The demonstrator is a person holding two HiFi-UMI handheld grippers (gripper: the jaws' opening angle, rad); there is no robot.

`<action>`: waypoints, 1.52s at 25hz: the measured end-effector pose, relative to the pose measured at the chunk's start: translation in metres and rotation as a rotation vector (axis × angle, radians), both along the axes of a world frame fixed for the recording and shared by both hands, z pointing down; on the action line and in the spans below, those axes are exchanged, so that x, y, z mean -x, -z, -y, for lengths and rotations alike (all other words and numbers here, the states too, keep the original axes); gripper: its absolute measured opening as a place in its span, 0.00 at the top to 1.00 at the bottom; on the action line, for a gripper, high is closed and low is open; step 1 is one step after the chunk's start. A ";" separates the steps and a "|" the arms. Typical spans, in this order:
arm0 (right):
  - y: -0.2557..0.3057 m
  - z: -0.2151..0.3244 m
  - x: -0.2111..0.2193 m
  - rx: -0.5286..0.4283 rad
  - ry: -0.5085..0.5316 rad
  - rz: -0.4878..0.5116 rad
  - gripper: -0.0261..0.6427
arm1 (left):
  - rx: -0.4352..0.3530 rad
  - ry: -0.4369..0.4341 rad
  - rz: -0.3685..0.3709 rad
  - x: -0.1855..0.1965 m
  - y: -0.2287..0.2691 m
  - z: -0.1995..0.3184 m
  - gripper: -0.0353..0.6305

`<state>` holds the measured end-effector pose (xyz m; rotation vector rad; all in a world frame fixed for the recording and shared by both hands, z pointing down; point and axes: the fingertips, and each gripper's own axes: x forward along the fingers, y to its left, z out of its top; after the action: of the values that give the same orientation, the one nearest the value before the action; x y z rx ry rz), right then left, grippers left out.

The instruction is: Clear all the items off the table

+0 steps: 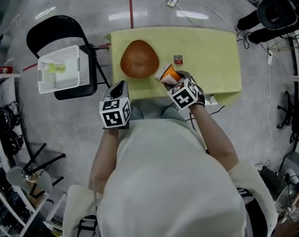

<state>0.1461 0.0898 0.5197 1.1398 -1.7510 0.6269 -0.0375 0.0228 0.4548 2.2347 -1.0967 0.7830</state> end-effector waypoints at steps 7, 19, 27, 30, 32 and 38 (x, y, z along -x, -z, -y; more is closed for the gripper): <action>-0.004 0.033 0.051 0.020 0.046 -0.011 0.55 | 0.004 0.061 -0.014 0.059 -0.001 0.032 0.93; -0.004 0.106 0.155 0.022 0.177 -0.014 0.55 | 0.021 0.185 -0.014 0.164 -0.008 0.077 0.93; -0.001 0.149 0.228 0.028 0.286 -0.008 0.55 | 0.029 0.267 -0.007 0.228 -0.014 0.101 0.93; 0.000 0.164 0.256 0.025 0.333 -0.005 0.55 | 0.033 0.307 -0.005 0.252 -0.017 0.109 0.93; -0.002 0.172 0.271 0.028 0.360 -0.005 0.55 | 0.039 0.329 -0.006 0.266 -0.020 0.112 0.93; -0.003 0.203 0.322 0.032 0.454 -0.009 0.55 | 0.061 0.391 -0.015 0.302 -0.030 0.125 0.93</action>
<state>-0.1761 -0.1131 0.5231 0.6838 -1.9005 0.3685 -0.3399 -0.1022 0.4844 1.8867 -1.4234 0.6209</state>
